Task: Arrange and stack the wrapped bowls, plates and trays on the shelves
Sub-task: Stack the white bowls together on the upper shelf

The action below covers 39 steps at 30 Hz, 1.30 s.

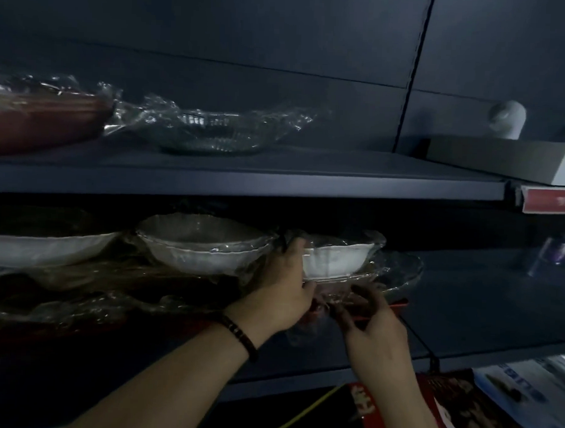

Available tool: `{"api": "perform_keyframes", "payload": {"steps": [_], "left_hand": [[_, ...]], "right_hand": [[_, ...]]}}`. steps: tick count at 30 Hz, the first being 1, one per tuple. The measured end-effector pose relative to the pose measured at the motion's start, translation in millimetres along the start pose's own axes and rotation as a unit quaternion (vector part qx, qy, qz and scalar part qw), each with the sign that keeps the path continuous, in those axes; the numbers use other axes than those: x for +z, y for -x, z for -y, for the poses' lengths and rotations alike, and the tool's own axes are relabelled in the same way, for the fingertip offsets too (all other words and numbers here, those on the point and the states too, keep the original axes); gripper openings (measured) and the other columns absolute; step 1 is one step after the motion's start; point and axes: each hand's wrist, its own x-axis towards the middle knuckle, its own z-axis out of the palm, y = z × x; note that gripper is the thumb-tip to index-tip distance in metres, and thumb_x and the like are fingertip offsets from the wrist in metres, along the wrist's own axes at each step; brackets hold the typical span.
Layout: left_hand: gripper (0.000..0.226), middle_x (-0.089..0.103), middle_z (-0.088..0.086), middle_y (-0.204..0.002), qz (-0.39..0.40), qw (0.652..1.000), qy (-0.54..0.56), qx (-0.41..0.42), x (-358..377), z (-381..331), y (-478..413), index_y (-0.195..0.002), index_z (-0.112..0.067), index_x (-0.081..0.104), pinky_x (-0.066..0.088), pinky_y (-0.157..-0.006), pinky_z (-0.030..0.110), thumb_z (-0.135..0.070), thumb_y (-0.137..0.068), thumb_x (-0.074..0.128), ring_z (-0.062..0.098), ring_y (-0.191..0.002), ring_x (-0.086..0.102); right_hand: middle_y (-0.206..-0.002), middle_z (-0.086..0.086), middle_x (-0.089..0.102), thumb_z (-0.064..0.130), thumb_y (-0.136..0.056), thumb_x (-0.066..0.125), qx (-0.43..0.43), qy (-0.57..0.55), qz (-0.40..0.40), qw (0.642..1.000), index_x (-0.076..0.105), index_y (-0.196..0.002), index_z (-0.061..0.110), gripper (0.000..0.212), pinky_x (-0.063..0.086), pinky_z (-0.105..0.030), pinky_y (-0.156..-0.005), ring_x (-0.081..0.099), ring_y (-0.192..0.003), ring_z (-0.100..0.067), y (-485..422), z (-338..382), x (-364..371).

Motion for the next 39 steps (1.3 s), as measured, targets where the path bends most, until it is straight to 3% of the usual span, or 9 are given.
{"api": "perform_keyframes", "payload": {"steps": [4,7,10,14,18,24,29,34,39], "left_hand": [[0.083,0.038,0.011,-0.146,-0.012,0.999,-0.028,0.02,18,-5,-25,-0.163,-0.028,0.028,0.045,-0.109,0.034,-0.019,-0.095,0.074,0.032,-0.133,0.052],[0.061,0.032,0.01,-0.141,-0.008,0.999,-0.037,0.014,27,-5,-41,-0.149,-0.02,0.045,0.044,-0.108,0.029,-0.023,-0.095,0.074,0.031,-0.121,0.059],[0.043,0.045,0.012,-0.139,0.012,0.999,-0.038,0.009,38,-6,-55,-0.133,-0.011,0.056,0.042,-0.104,0.028,-0.021,-0.096,0.076,0.03,-0.123,0.058],[0.019,0.067,0.016,-0.12,-0.019,1.0,-0.007,0.005,37,-8,-60,-0.114,-0.005,0.067,0.033,-0.08,0.027,-0.016,-0.099,0.072,0.031,-0.115,0.064],[0.015,0.058,0.003,-0.092,-0.067,0.996,0.045,0.023,40,-1,-58,-0.087,-0.014,0.062,0.026,-0.065,0.022,-0.009,-0.095,0.074,0.024,-0.089,0.062],[0.016,0.062,-0.007,-0.09,-0.12,0.976,0.105,0.145,31,7,-45,-0.094,-0.023,0.073,0.047,-0.073,0.026,-0.009,-0.091,0.079,0.012,-0.085,0.063],[0.009,0.06,-0.009,-0.092,-0.121,0.965,0.091,0.213,6,7,-13,-0.096,-0.019,0.07,0.051,-0.081,0.029,-0.015,-0.094,0.078,0.007,-0.087,0.058],[0.012,0.06,-0.016,-0.093,-0.095,0.957,0.133,0.24,-14,9,32,-0.101,-0.021,0.073,0.04,-0.08,0.006,-0.015,-0.093,0.08,-0.006,-0.089,0.058],[0.033,0.063,-0.018,-0.093,-0.121,0.95,0.218,0.188,-32,21,72,-0.099,-0.025,0.069,0.045,-0.076,0.008,-0.008,-0.081,0.089,0.001,-0.085,0.064]], "right_hand": [[-0.112,0.014,0.073,0.031,-0.096,0.074,0.025,-0.009,0.017,1.0,0.061,-0.129,0.038,0.037,0.048,-0.023,-0.081,0.069,-0.104,-0.012,0,-12,5],[-0.109,0.017,0.071,0.032,-0.098,0.072,0.031,-0.02,0.028,0.999,0.062,-0.126,0.04,0.031,0.045,-0.013,-0.071,0.066,-0.096,-0.003,0,-16,5],[-0.111,0.015,0.072,0.031,-0.098,0.071,0.046,-0.034,0.038,0.998,0.063,-0.125,0.039,0.028,0.049,-0.022,-0.082,0.067,-0.104,-0.008,-1,-16,7],[-0.107,0.015,0.074,0.026,-0.097,0.073,0.062,-0.047,0.019,0.997,0.067,-0.122,0.036,0.028,0.054,-0.028,-0.088,0.07,-0.101,-0.01,-3,-18,7],[-0.103,0.016,0.073,0.024,-0.096,0.074,0.066,-0.071,-0.028,0.995,0.064,-0.115,0.041,0.027,0.059,-0.04,-0.092,0.071,-0.099,-0.012,-5,-17,3],[-0.108,0.016,0.067,0.025,-0.098,0.071,0.023,-0.108,-0.137,0.984,0.051,-0.134,0.039,0.043,0.048,-0.029,-0.085,0.066,-0.103,-0.013,3,-6,-19],[-0.144,0.004,0.038,0.025,-0.096,0.073,-0.045,-0.117,-0.183,0.975,0.018,-0.164,0.047,0.091,0.037,-0.032,-0.111,0.046,-0.127,-0.011,10,6,-39],[-0.151,0.002,0.035,0.041,-0.098,0.066,-0.094,-0.046,-0.119,0.987,0.045,-0.148,0.047,0.055,0.037,-0.027,-0.101,0.042,-0.124,-0.006,35,19,-58],[-0.131,0.004,0.043,0.042,-0.091,0.073,-0.117,0.048,-0.101,0.987,0.06,-0.114,0.044,0.027,0.037,-0.006,-0.076,0.051,-0.095,0.02,73,28,-64]]}}
